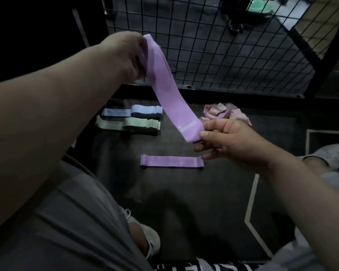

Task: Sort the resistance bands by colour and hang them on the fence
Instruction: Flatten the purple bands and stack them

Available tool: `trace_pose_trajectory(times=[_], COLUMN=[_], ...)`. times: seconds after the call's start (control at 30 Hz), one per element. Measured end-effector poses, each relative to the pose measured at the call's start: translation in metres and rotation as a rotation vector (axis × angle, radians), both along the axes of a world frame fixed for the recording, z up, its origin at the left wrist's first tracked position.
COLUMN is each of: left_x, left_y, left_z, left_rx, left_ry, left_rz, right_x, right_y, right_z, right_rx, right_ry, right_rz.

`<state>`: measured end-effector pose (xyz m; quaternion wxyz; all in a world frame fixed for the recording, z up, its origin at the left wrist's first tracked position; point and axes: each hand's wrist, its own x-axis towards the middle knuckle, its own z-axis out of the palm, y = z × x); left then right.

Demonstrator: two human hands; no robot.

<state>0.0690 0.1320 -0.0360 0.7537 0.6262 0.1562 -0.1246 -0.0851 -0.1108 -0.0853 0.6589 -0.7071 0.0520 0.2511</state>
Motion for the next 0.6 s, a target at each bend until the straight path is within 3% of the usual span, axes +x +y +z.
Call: trace_pose_trajectory(times=[0.13, 0.33, 0.47, 0.53, 0.6], left_x=[-0.003, -0.017, -0.03, -0.038, -0.042], left_y=[-0.005, -0.017, -0.029, -0.037, -0.044], left_z=[0.003, -0.007, -0.011, -0.009, -0.007], left_rx=[-0.015, 0.109, 0.288, 0.461, 0.355], left_ry=[0.001, 0.052, 0.081, -0.061, -0.244], left_rz=[0.068, 0.006, -0.119, -0.179, -0.337], right_x=[-0.004, 0.002, 0.002, 0.006, 0.011], right_y=[-0.002, -0.001, 0.001, 0.003, 0.008], right_z=[-0.002, 0.024, 0.049, 0.061, 0.071], right_rx=[-0.074, 0.059, -0.293, -0.485, -0.561], right_ry=[-0.013, -0.013, -0.264, -0.417, -0.526], right_rz=[-0.161, -0.48, -0.302, -0.17, -0.091])
